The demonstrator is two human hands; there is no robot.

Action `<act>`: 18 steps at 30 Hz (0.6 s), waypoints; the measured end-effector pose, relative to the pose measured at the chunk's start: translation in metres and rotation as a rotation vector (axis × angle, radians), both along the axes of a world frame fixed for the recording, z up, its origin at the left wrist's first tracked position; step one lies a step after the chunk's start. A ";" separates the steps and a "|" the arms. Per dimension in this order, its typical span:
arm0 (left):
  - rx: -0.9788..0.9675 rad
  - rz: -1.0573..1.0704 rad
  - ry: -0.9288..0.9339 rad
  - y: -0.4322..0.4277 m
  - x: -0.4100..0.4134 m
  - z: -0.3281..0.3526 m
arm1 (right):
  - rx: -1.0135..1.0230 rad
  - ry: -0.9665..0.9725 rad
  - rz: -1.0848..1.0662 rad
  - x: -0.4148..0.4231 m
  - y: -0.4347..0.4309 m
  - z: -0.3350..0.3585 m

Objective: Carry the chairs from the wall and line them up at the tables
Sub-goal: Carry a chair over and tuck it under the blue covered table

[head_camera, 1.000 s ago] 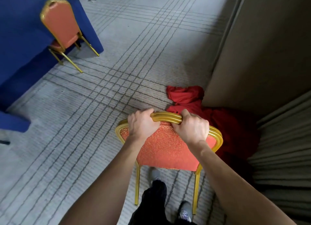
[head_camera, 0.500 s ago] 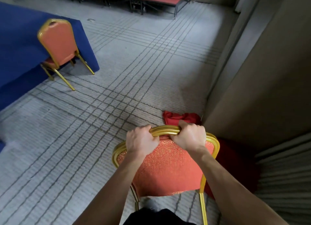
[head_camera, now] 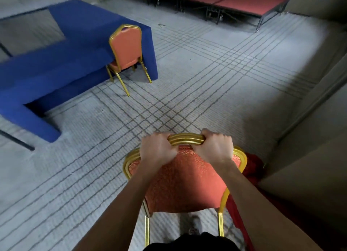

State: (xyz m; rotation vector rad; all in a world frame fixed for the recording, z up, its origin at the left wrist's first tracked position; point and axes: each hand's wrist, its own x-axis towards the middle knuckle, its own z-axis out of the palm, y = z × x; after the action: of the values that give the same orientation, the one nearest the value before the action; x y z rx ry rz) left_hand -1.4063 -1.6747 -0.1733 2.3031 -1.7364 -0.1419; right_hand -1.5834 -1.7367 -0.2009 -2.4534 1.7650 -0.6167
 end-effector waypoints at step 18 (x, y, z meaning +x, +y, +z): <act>-0.086 0.373 -0.031 -0.122 0.157 0.006 | -0.170 -0.128 0.436 0.195 -0.197 -0.002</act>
State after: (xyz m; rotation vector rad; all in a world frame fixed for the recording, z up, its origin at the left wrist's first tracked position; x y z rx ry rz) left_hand -1.2492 -1.7971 -0.1669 2.5242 -1.2673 0.0386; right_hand -1.3885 -1.9336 -0.2028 -2.7112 1.1181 -0.8773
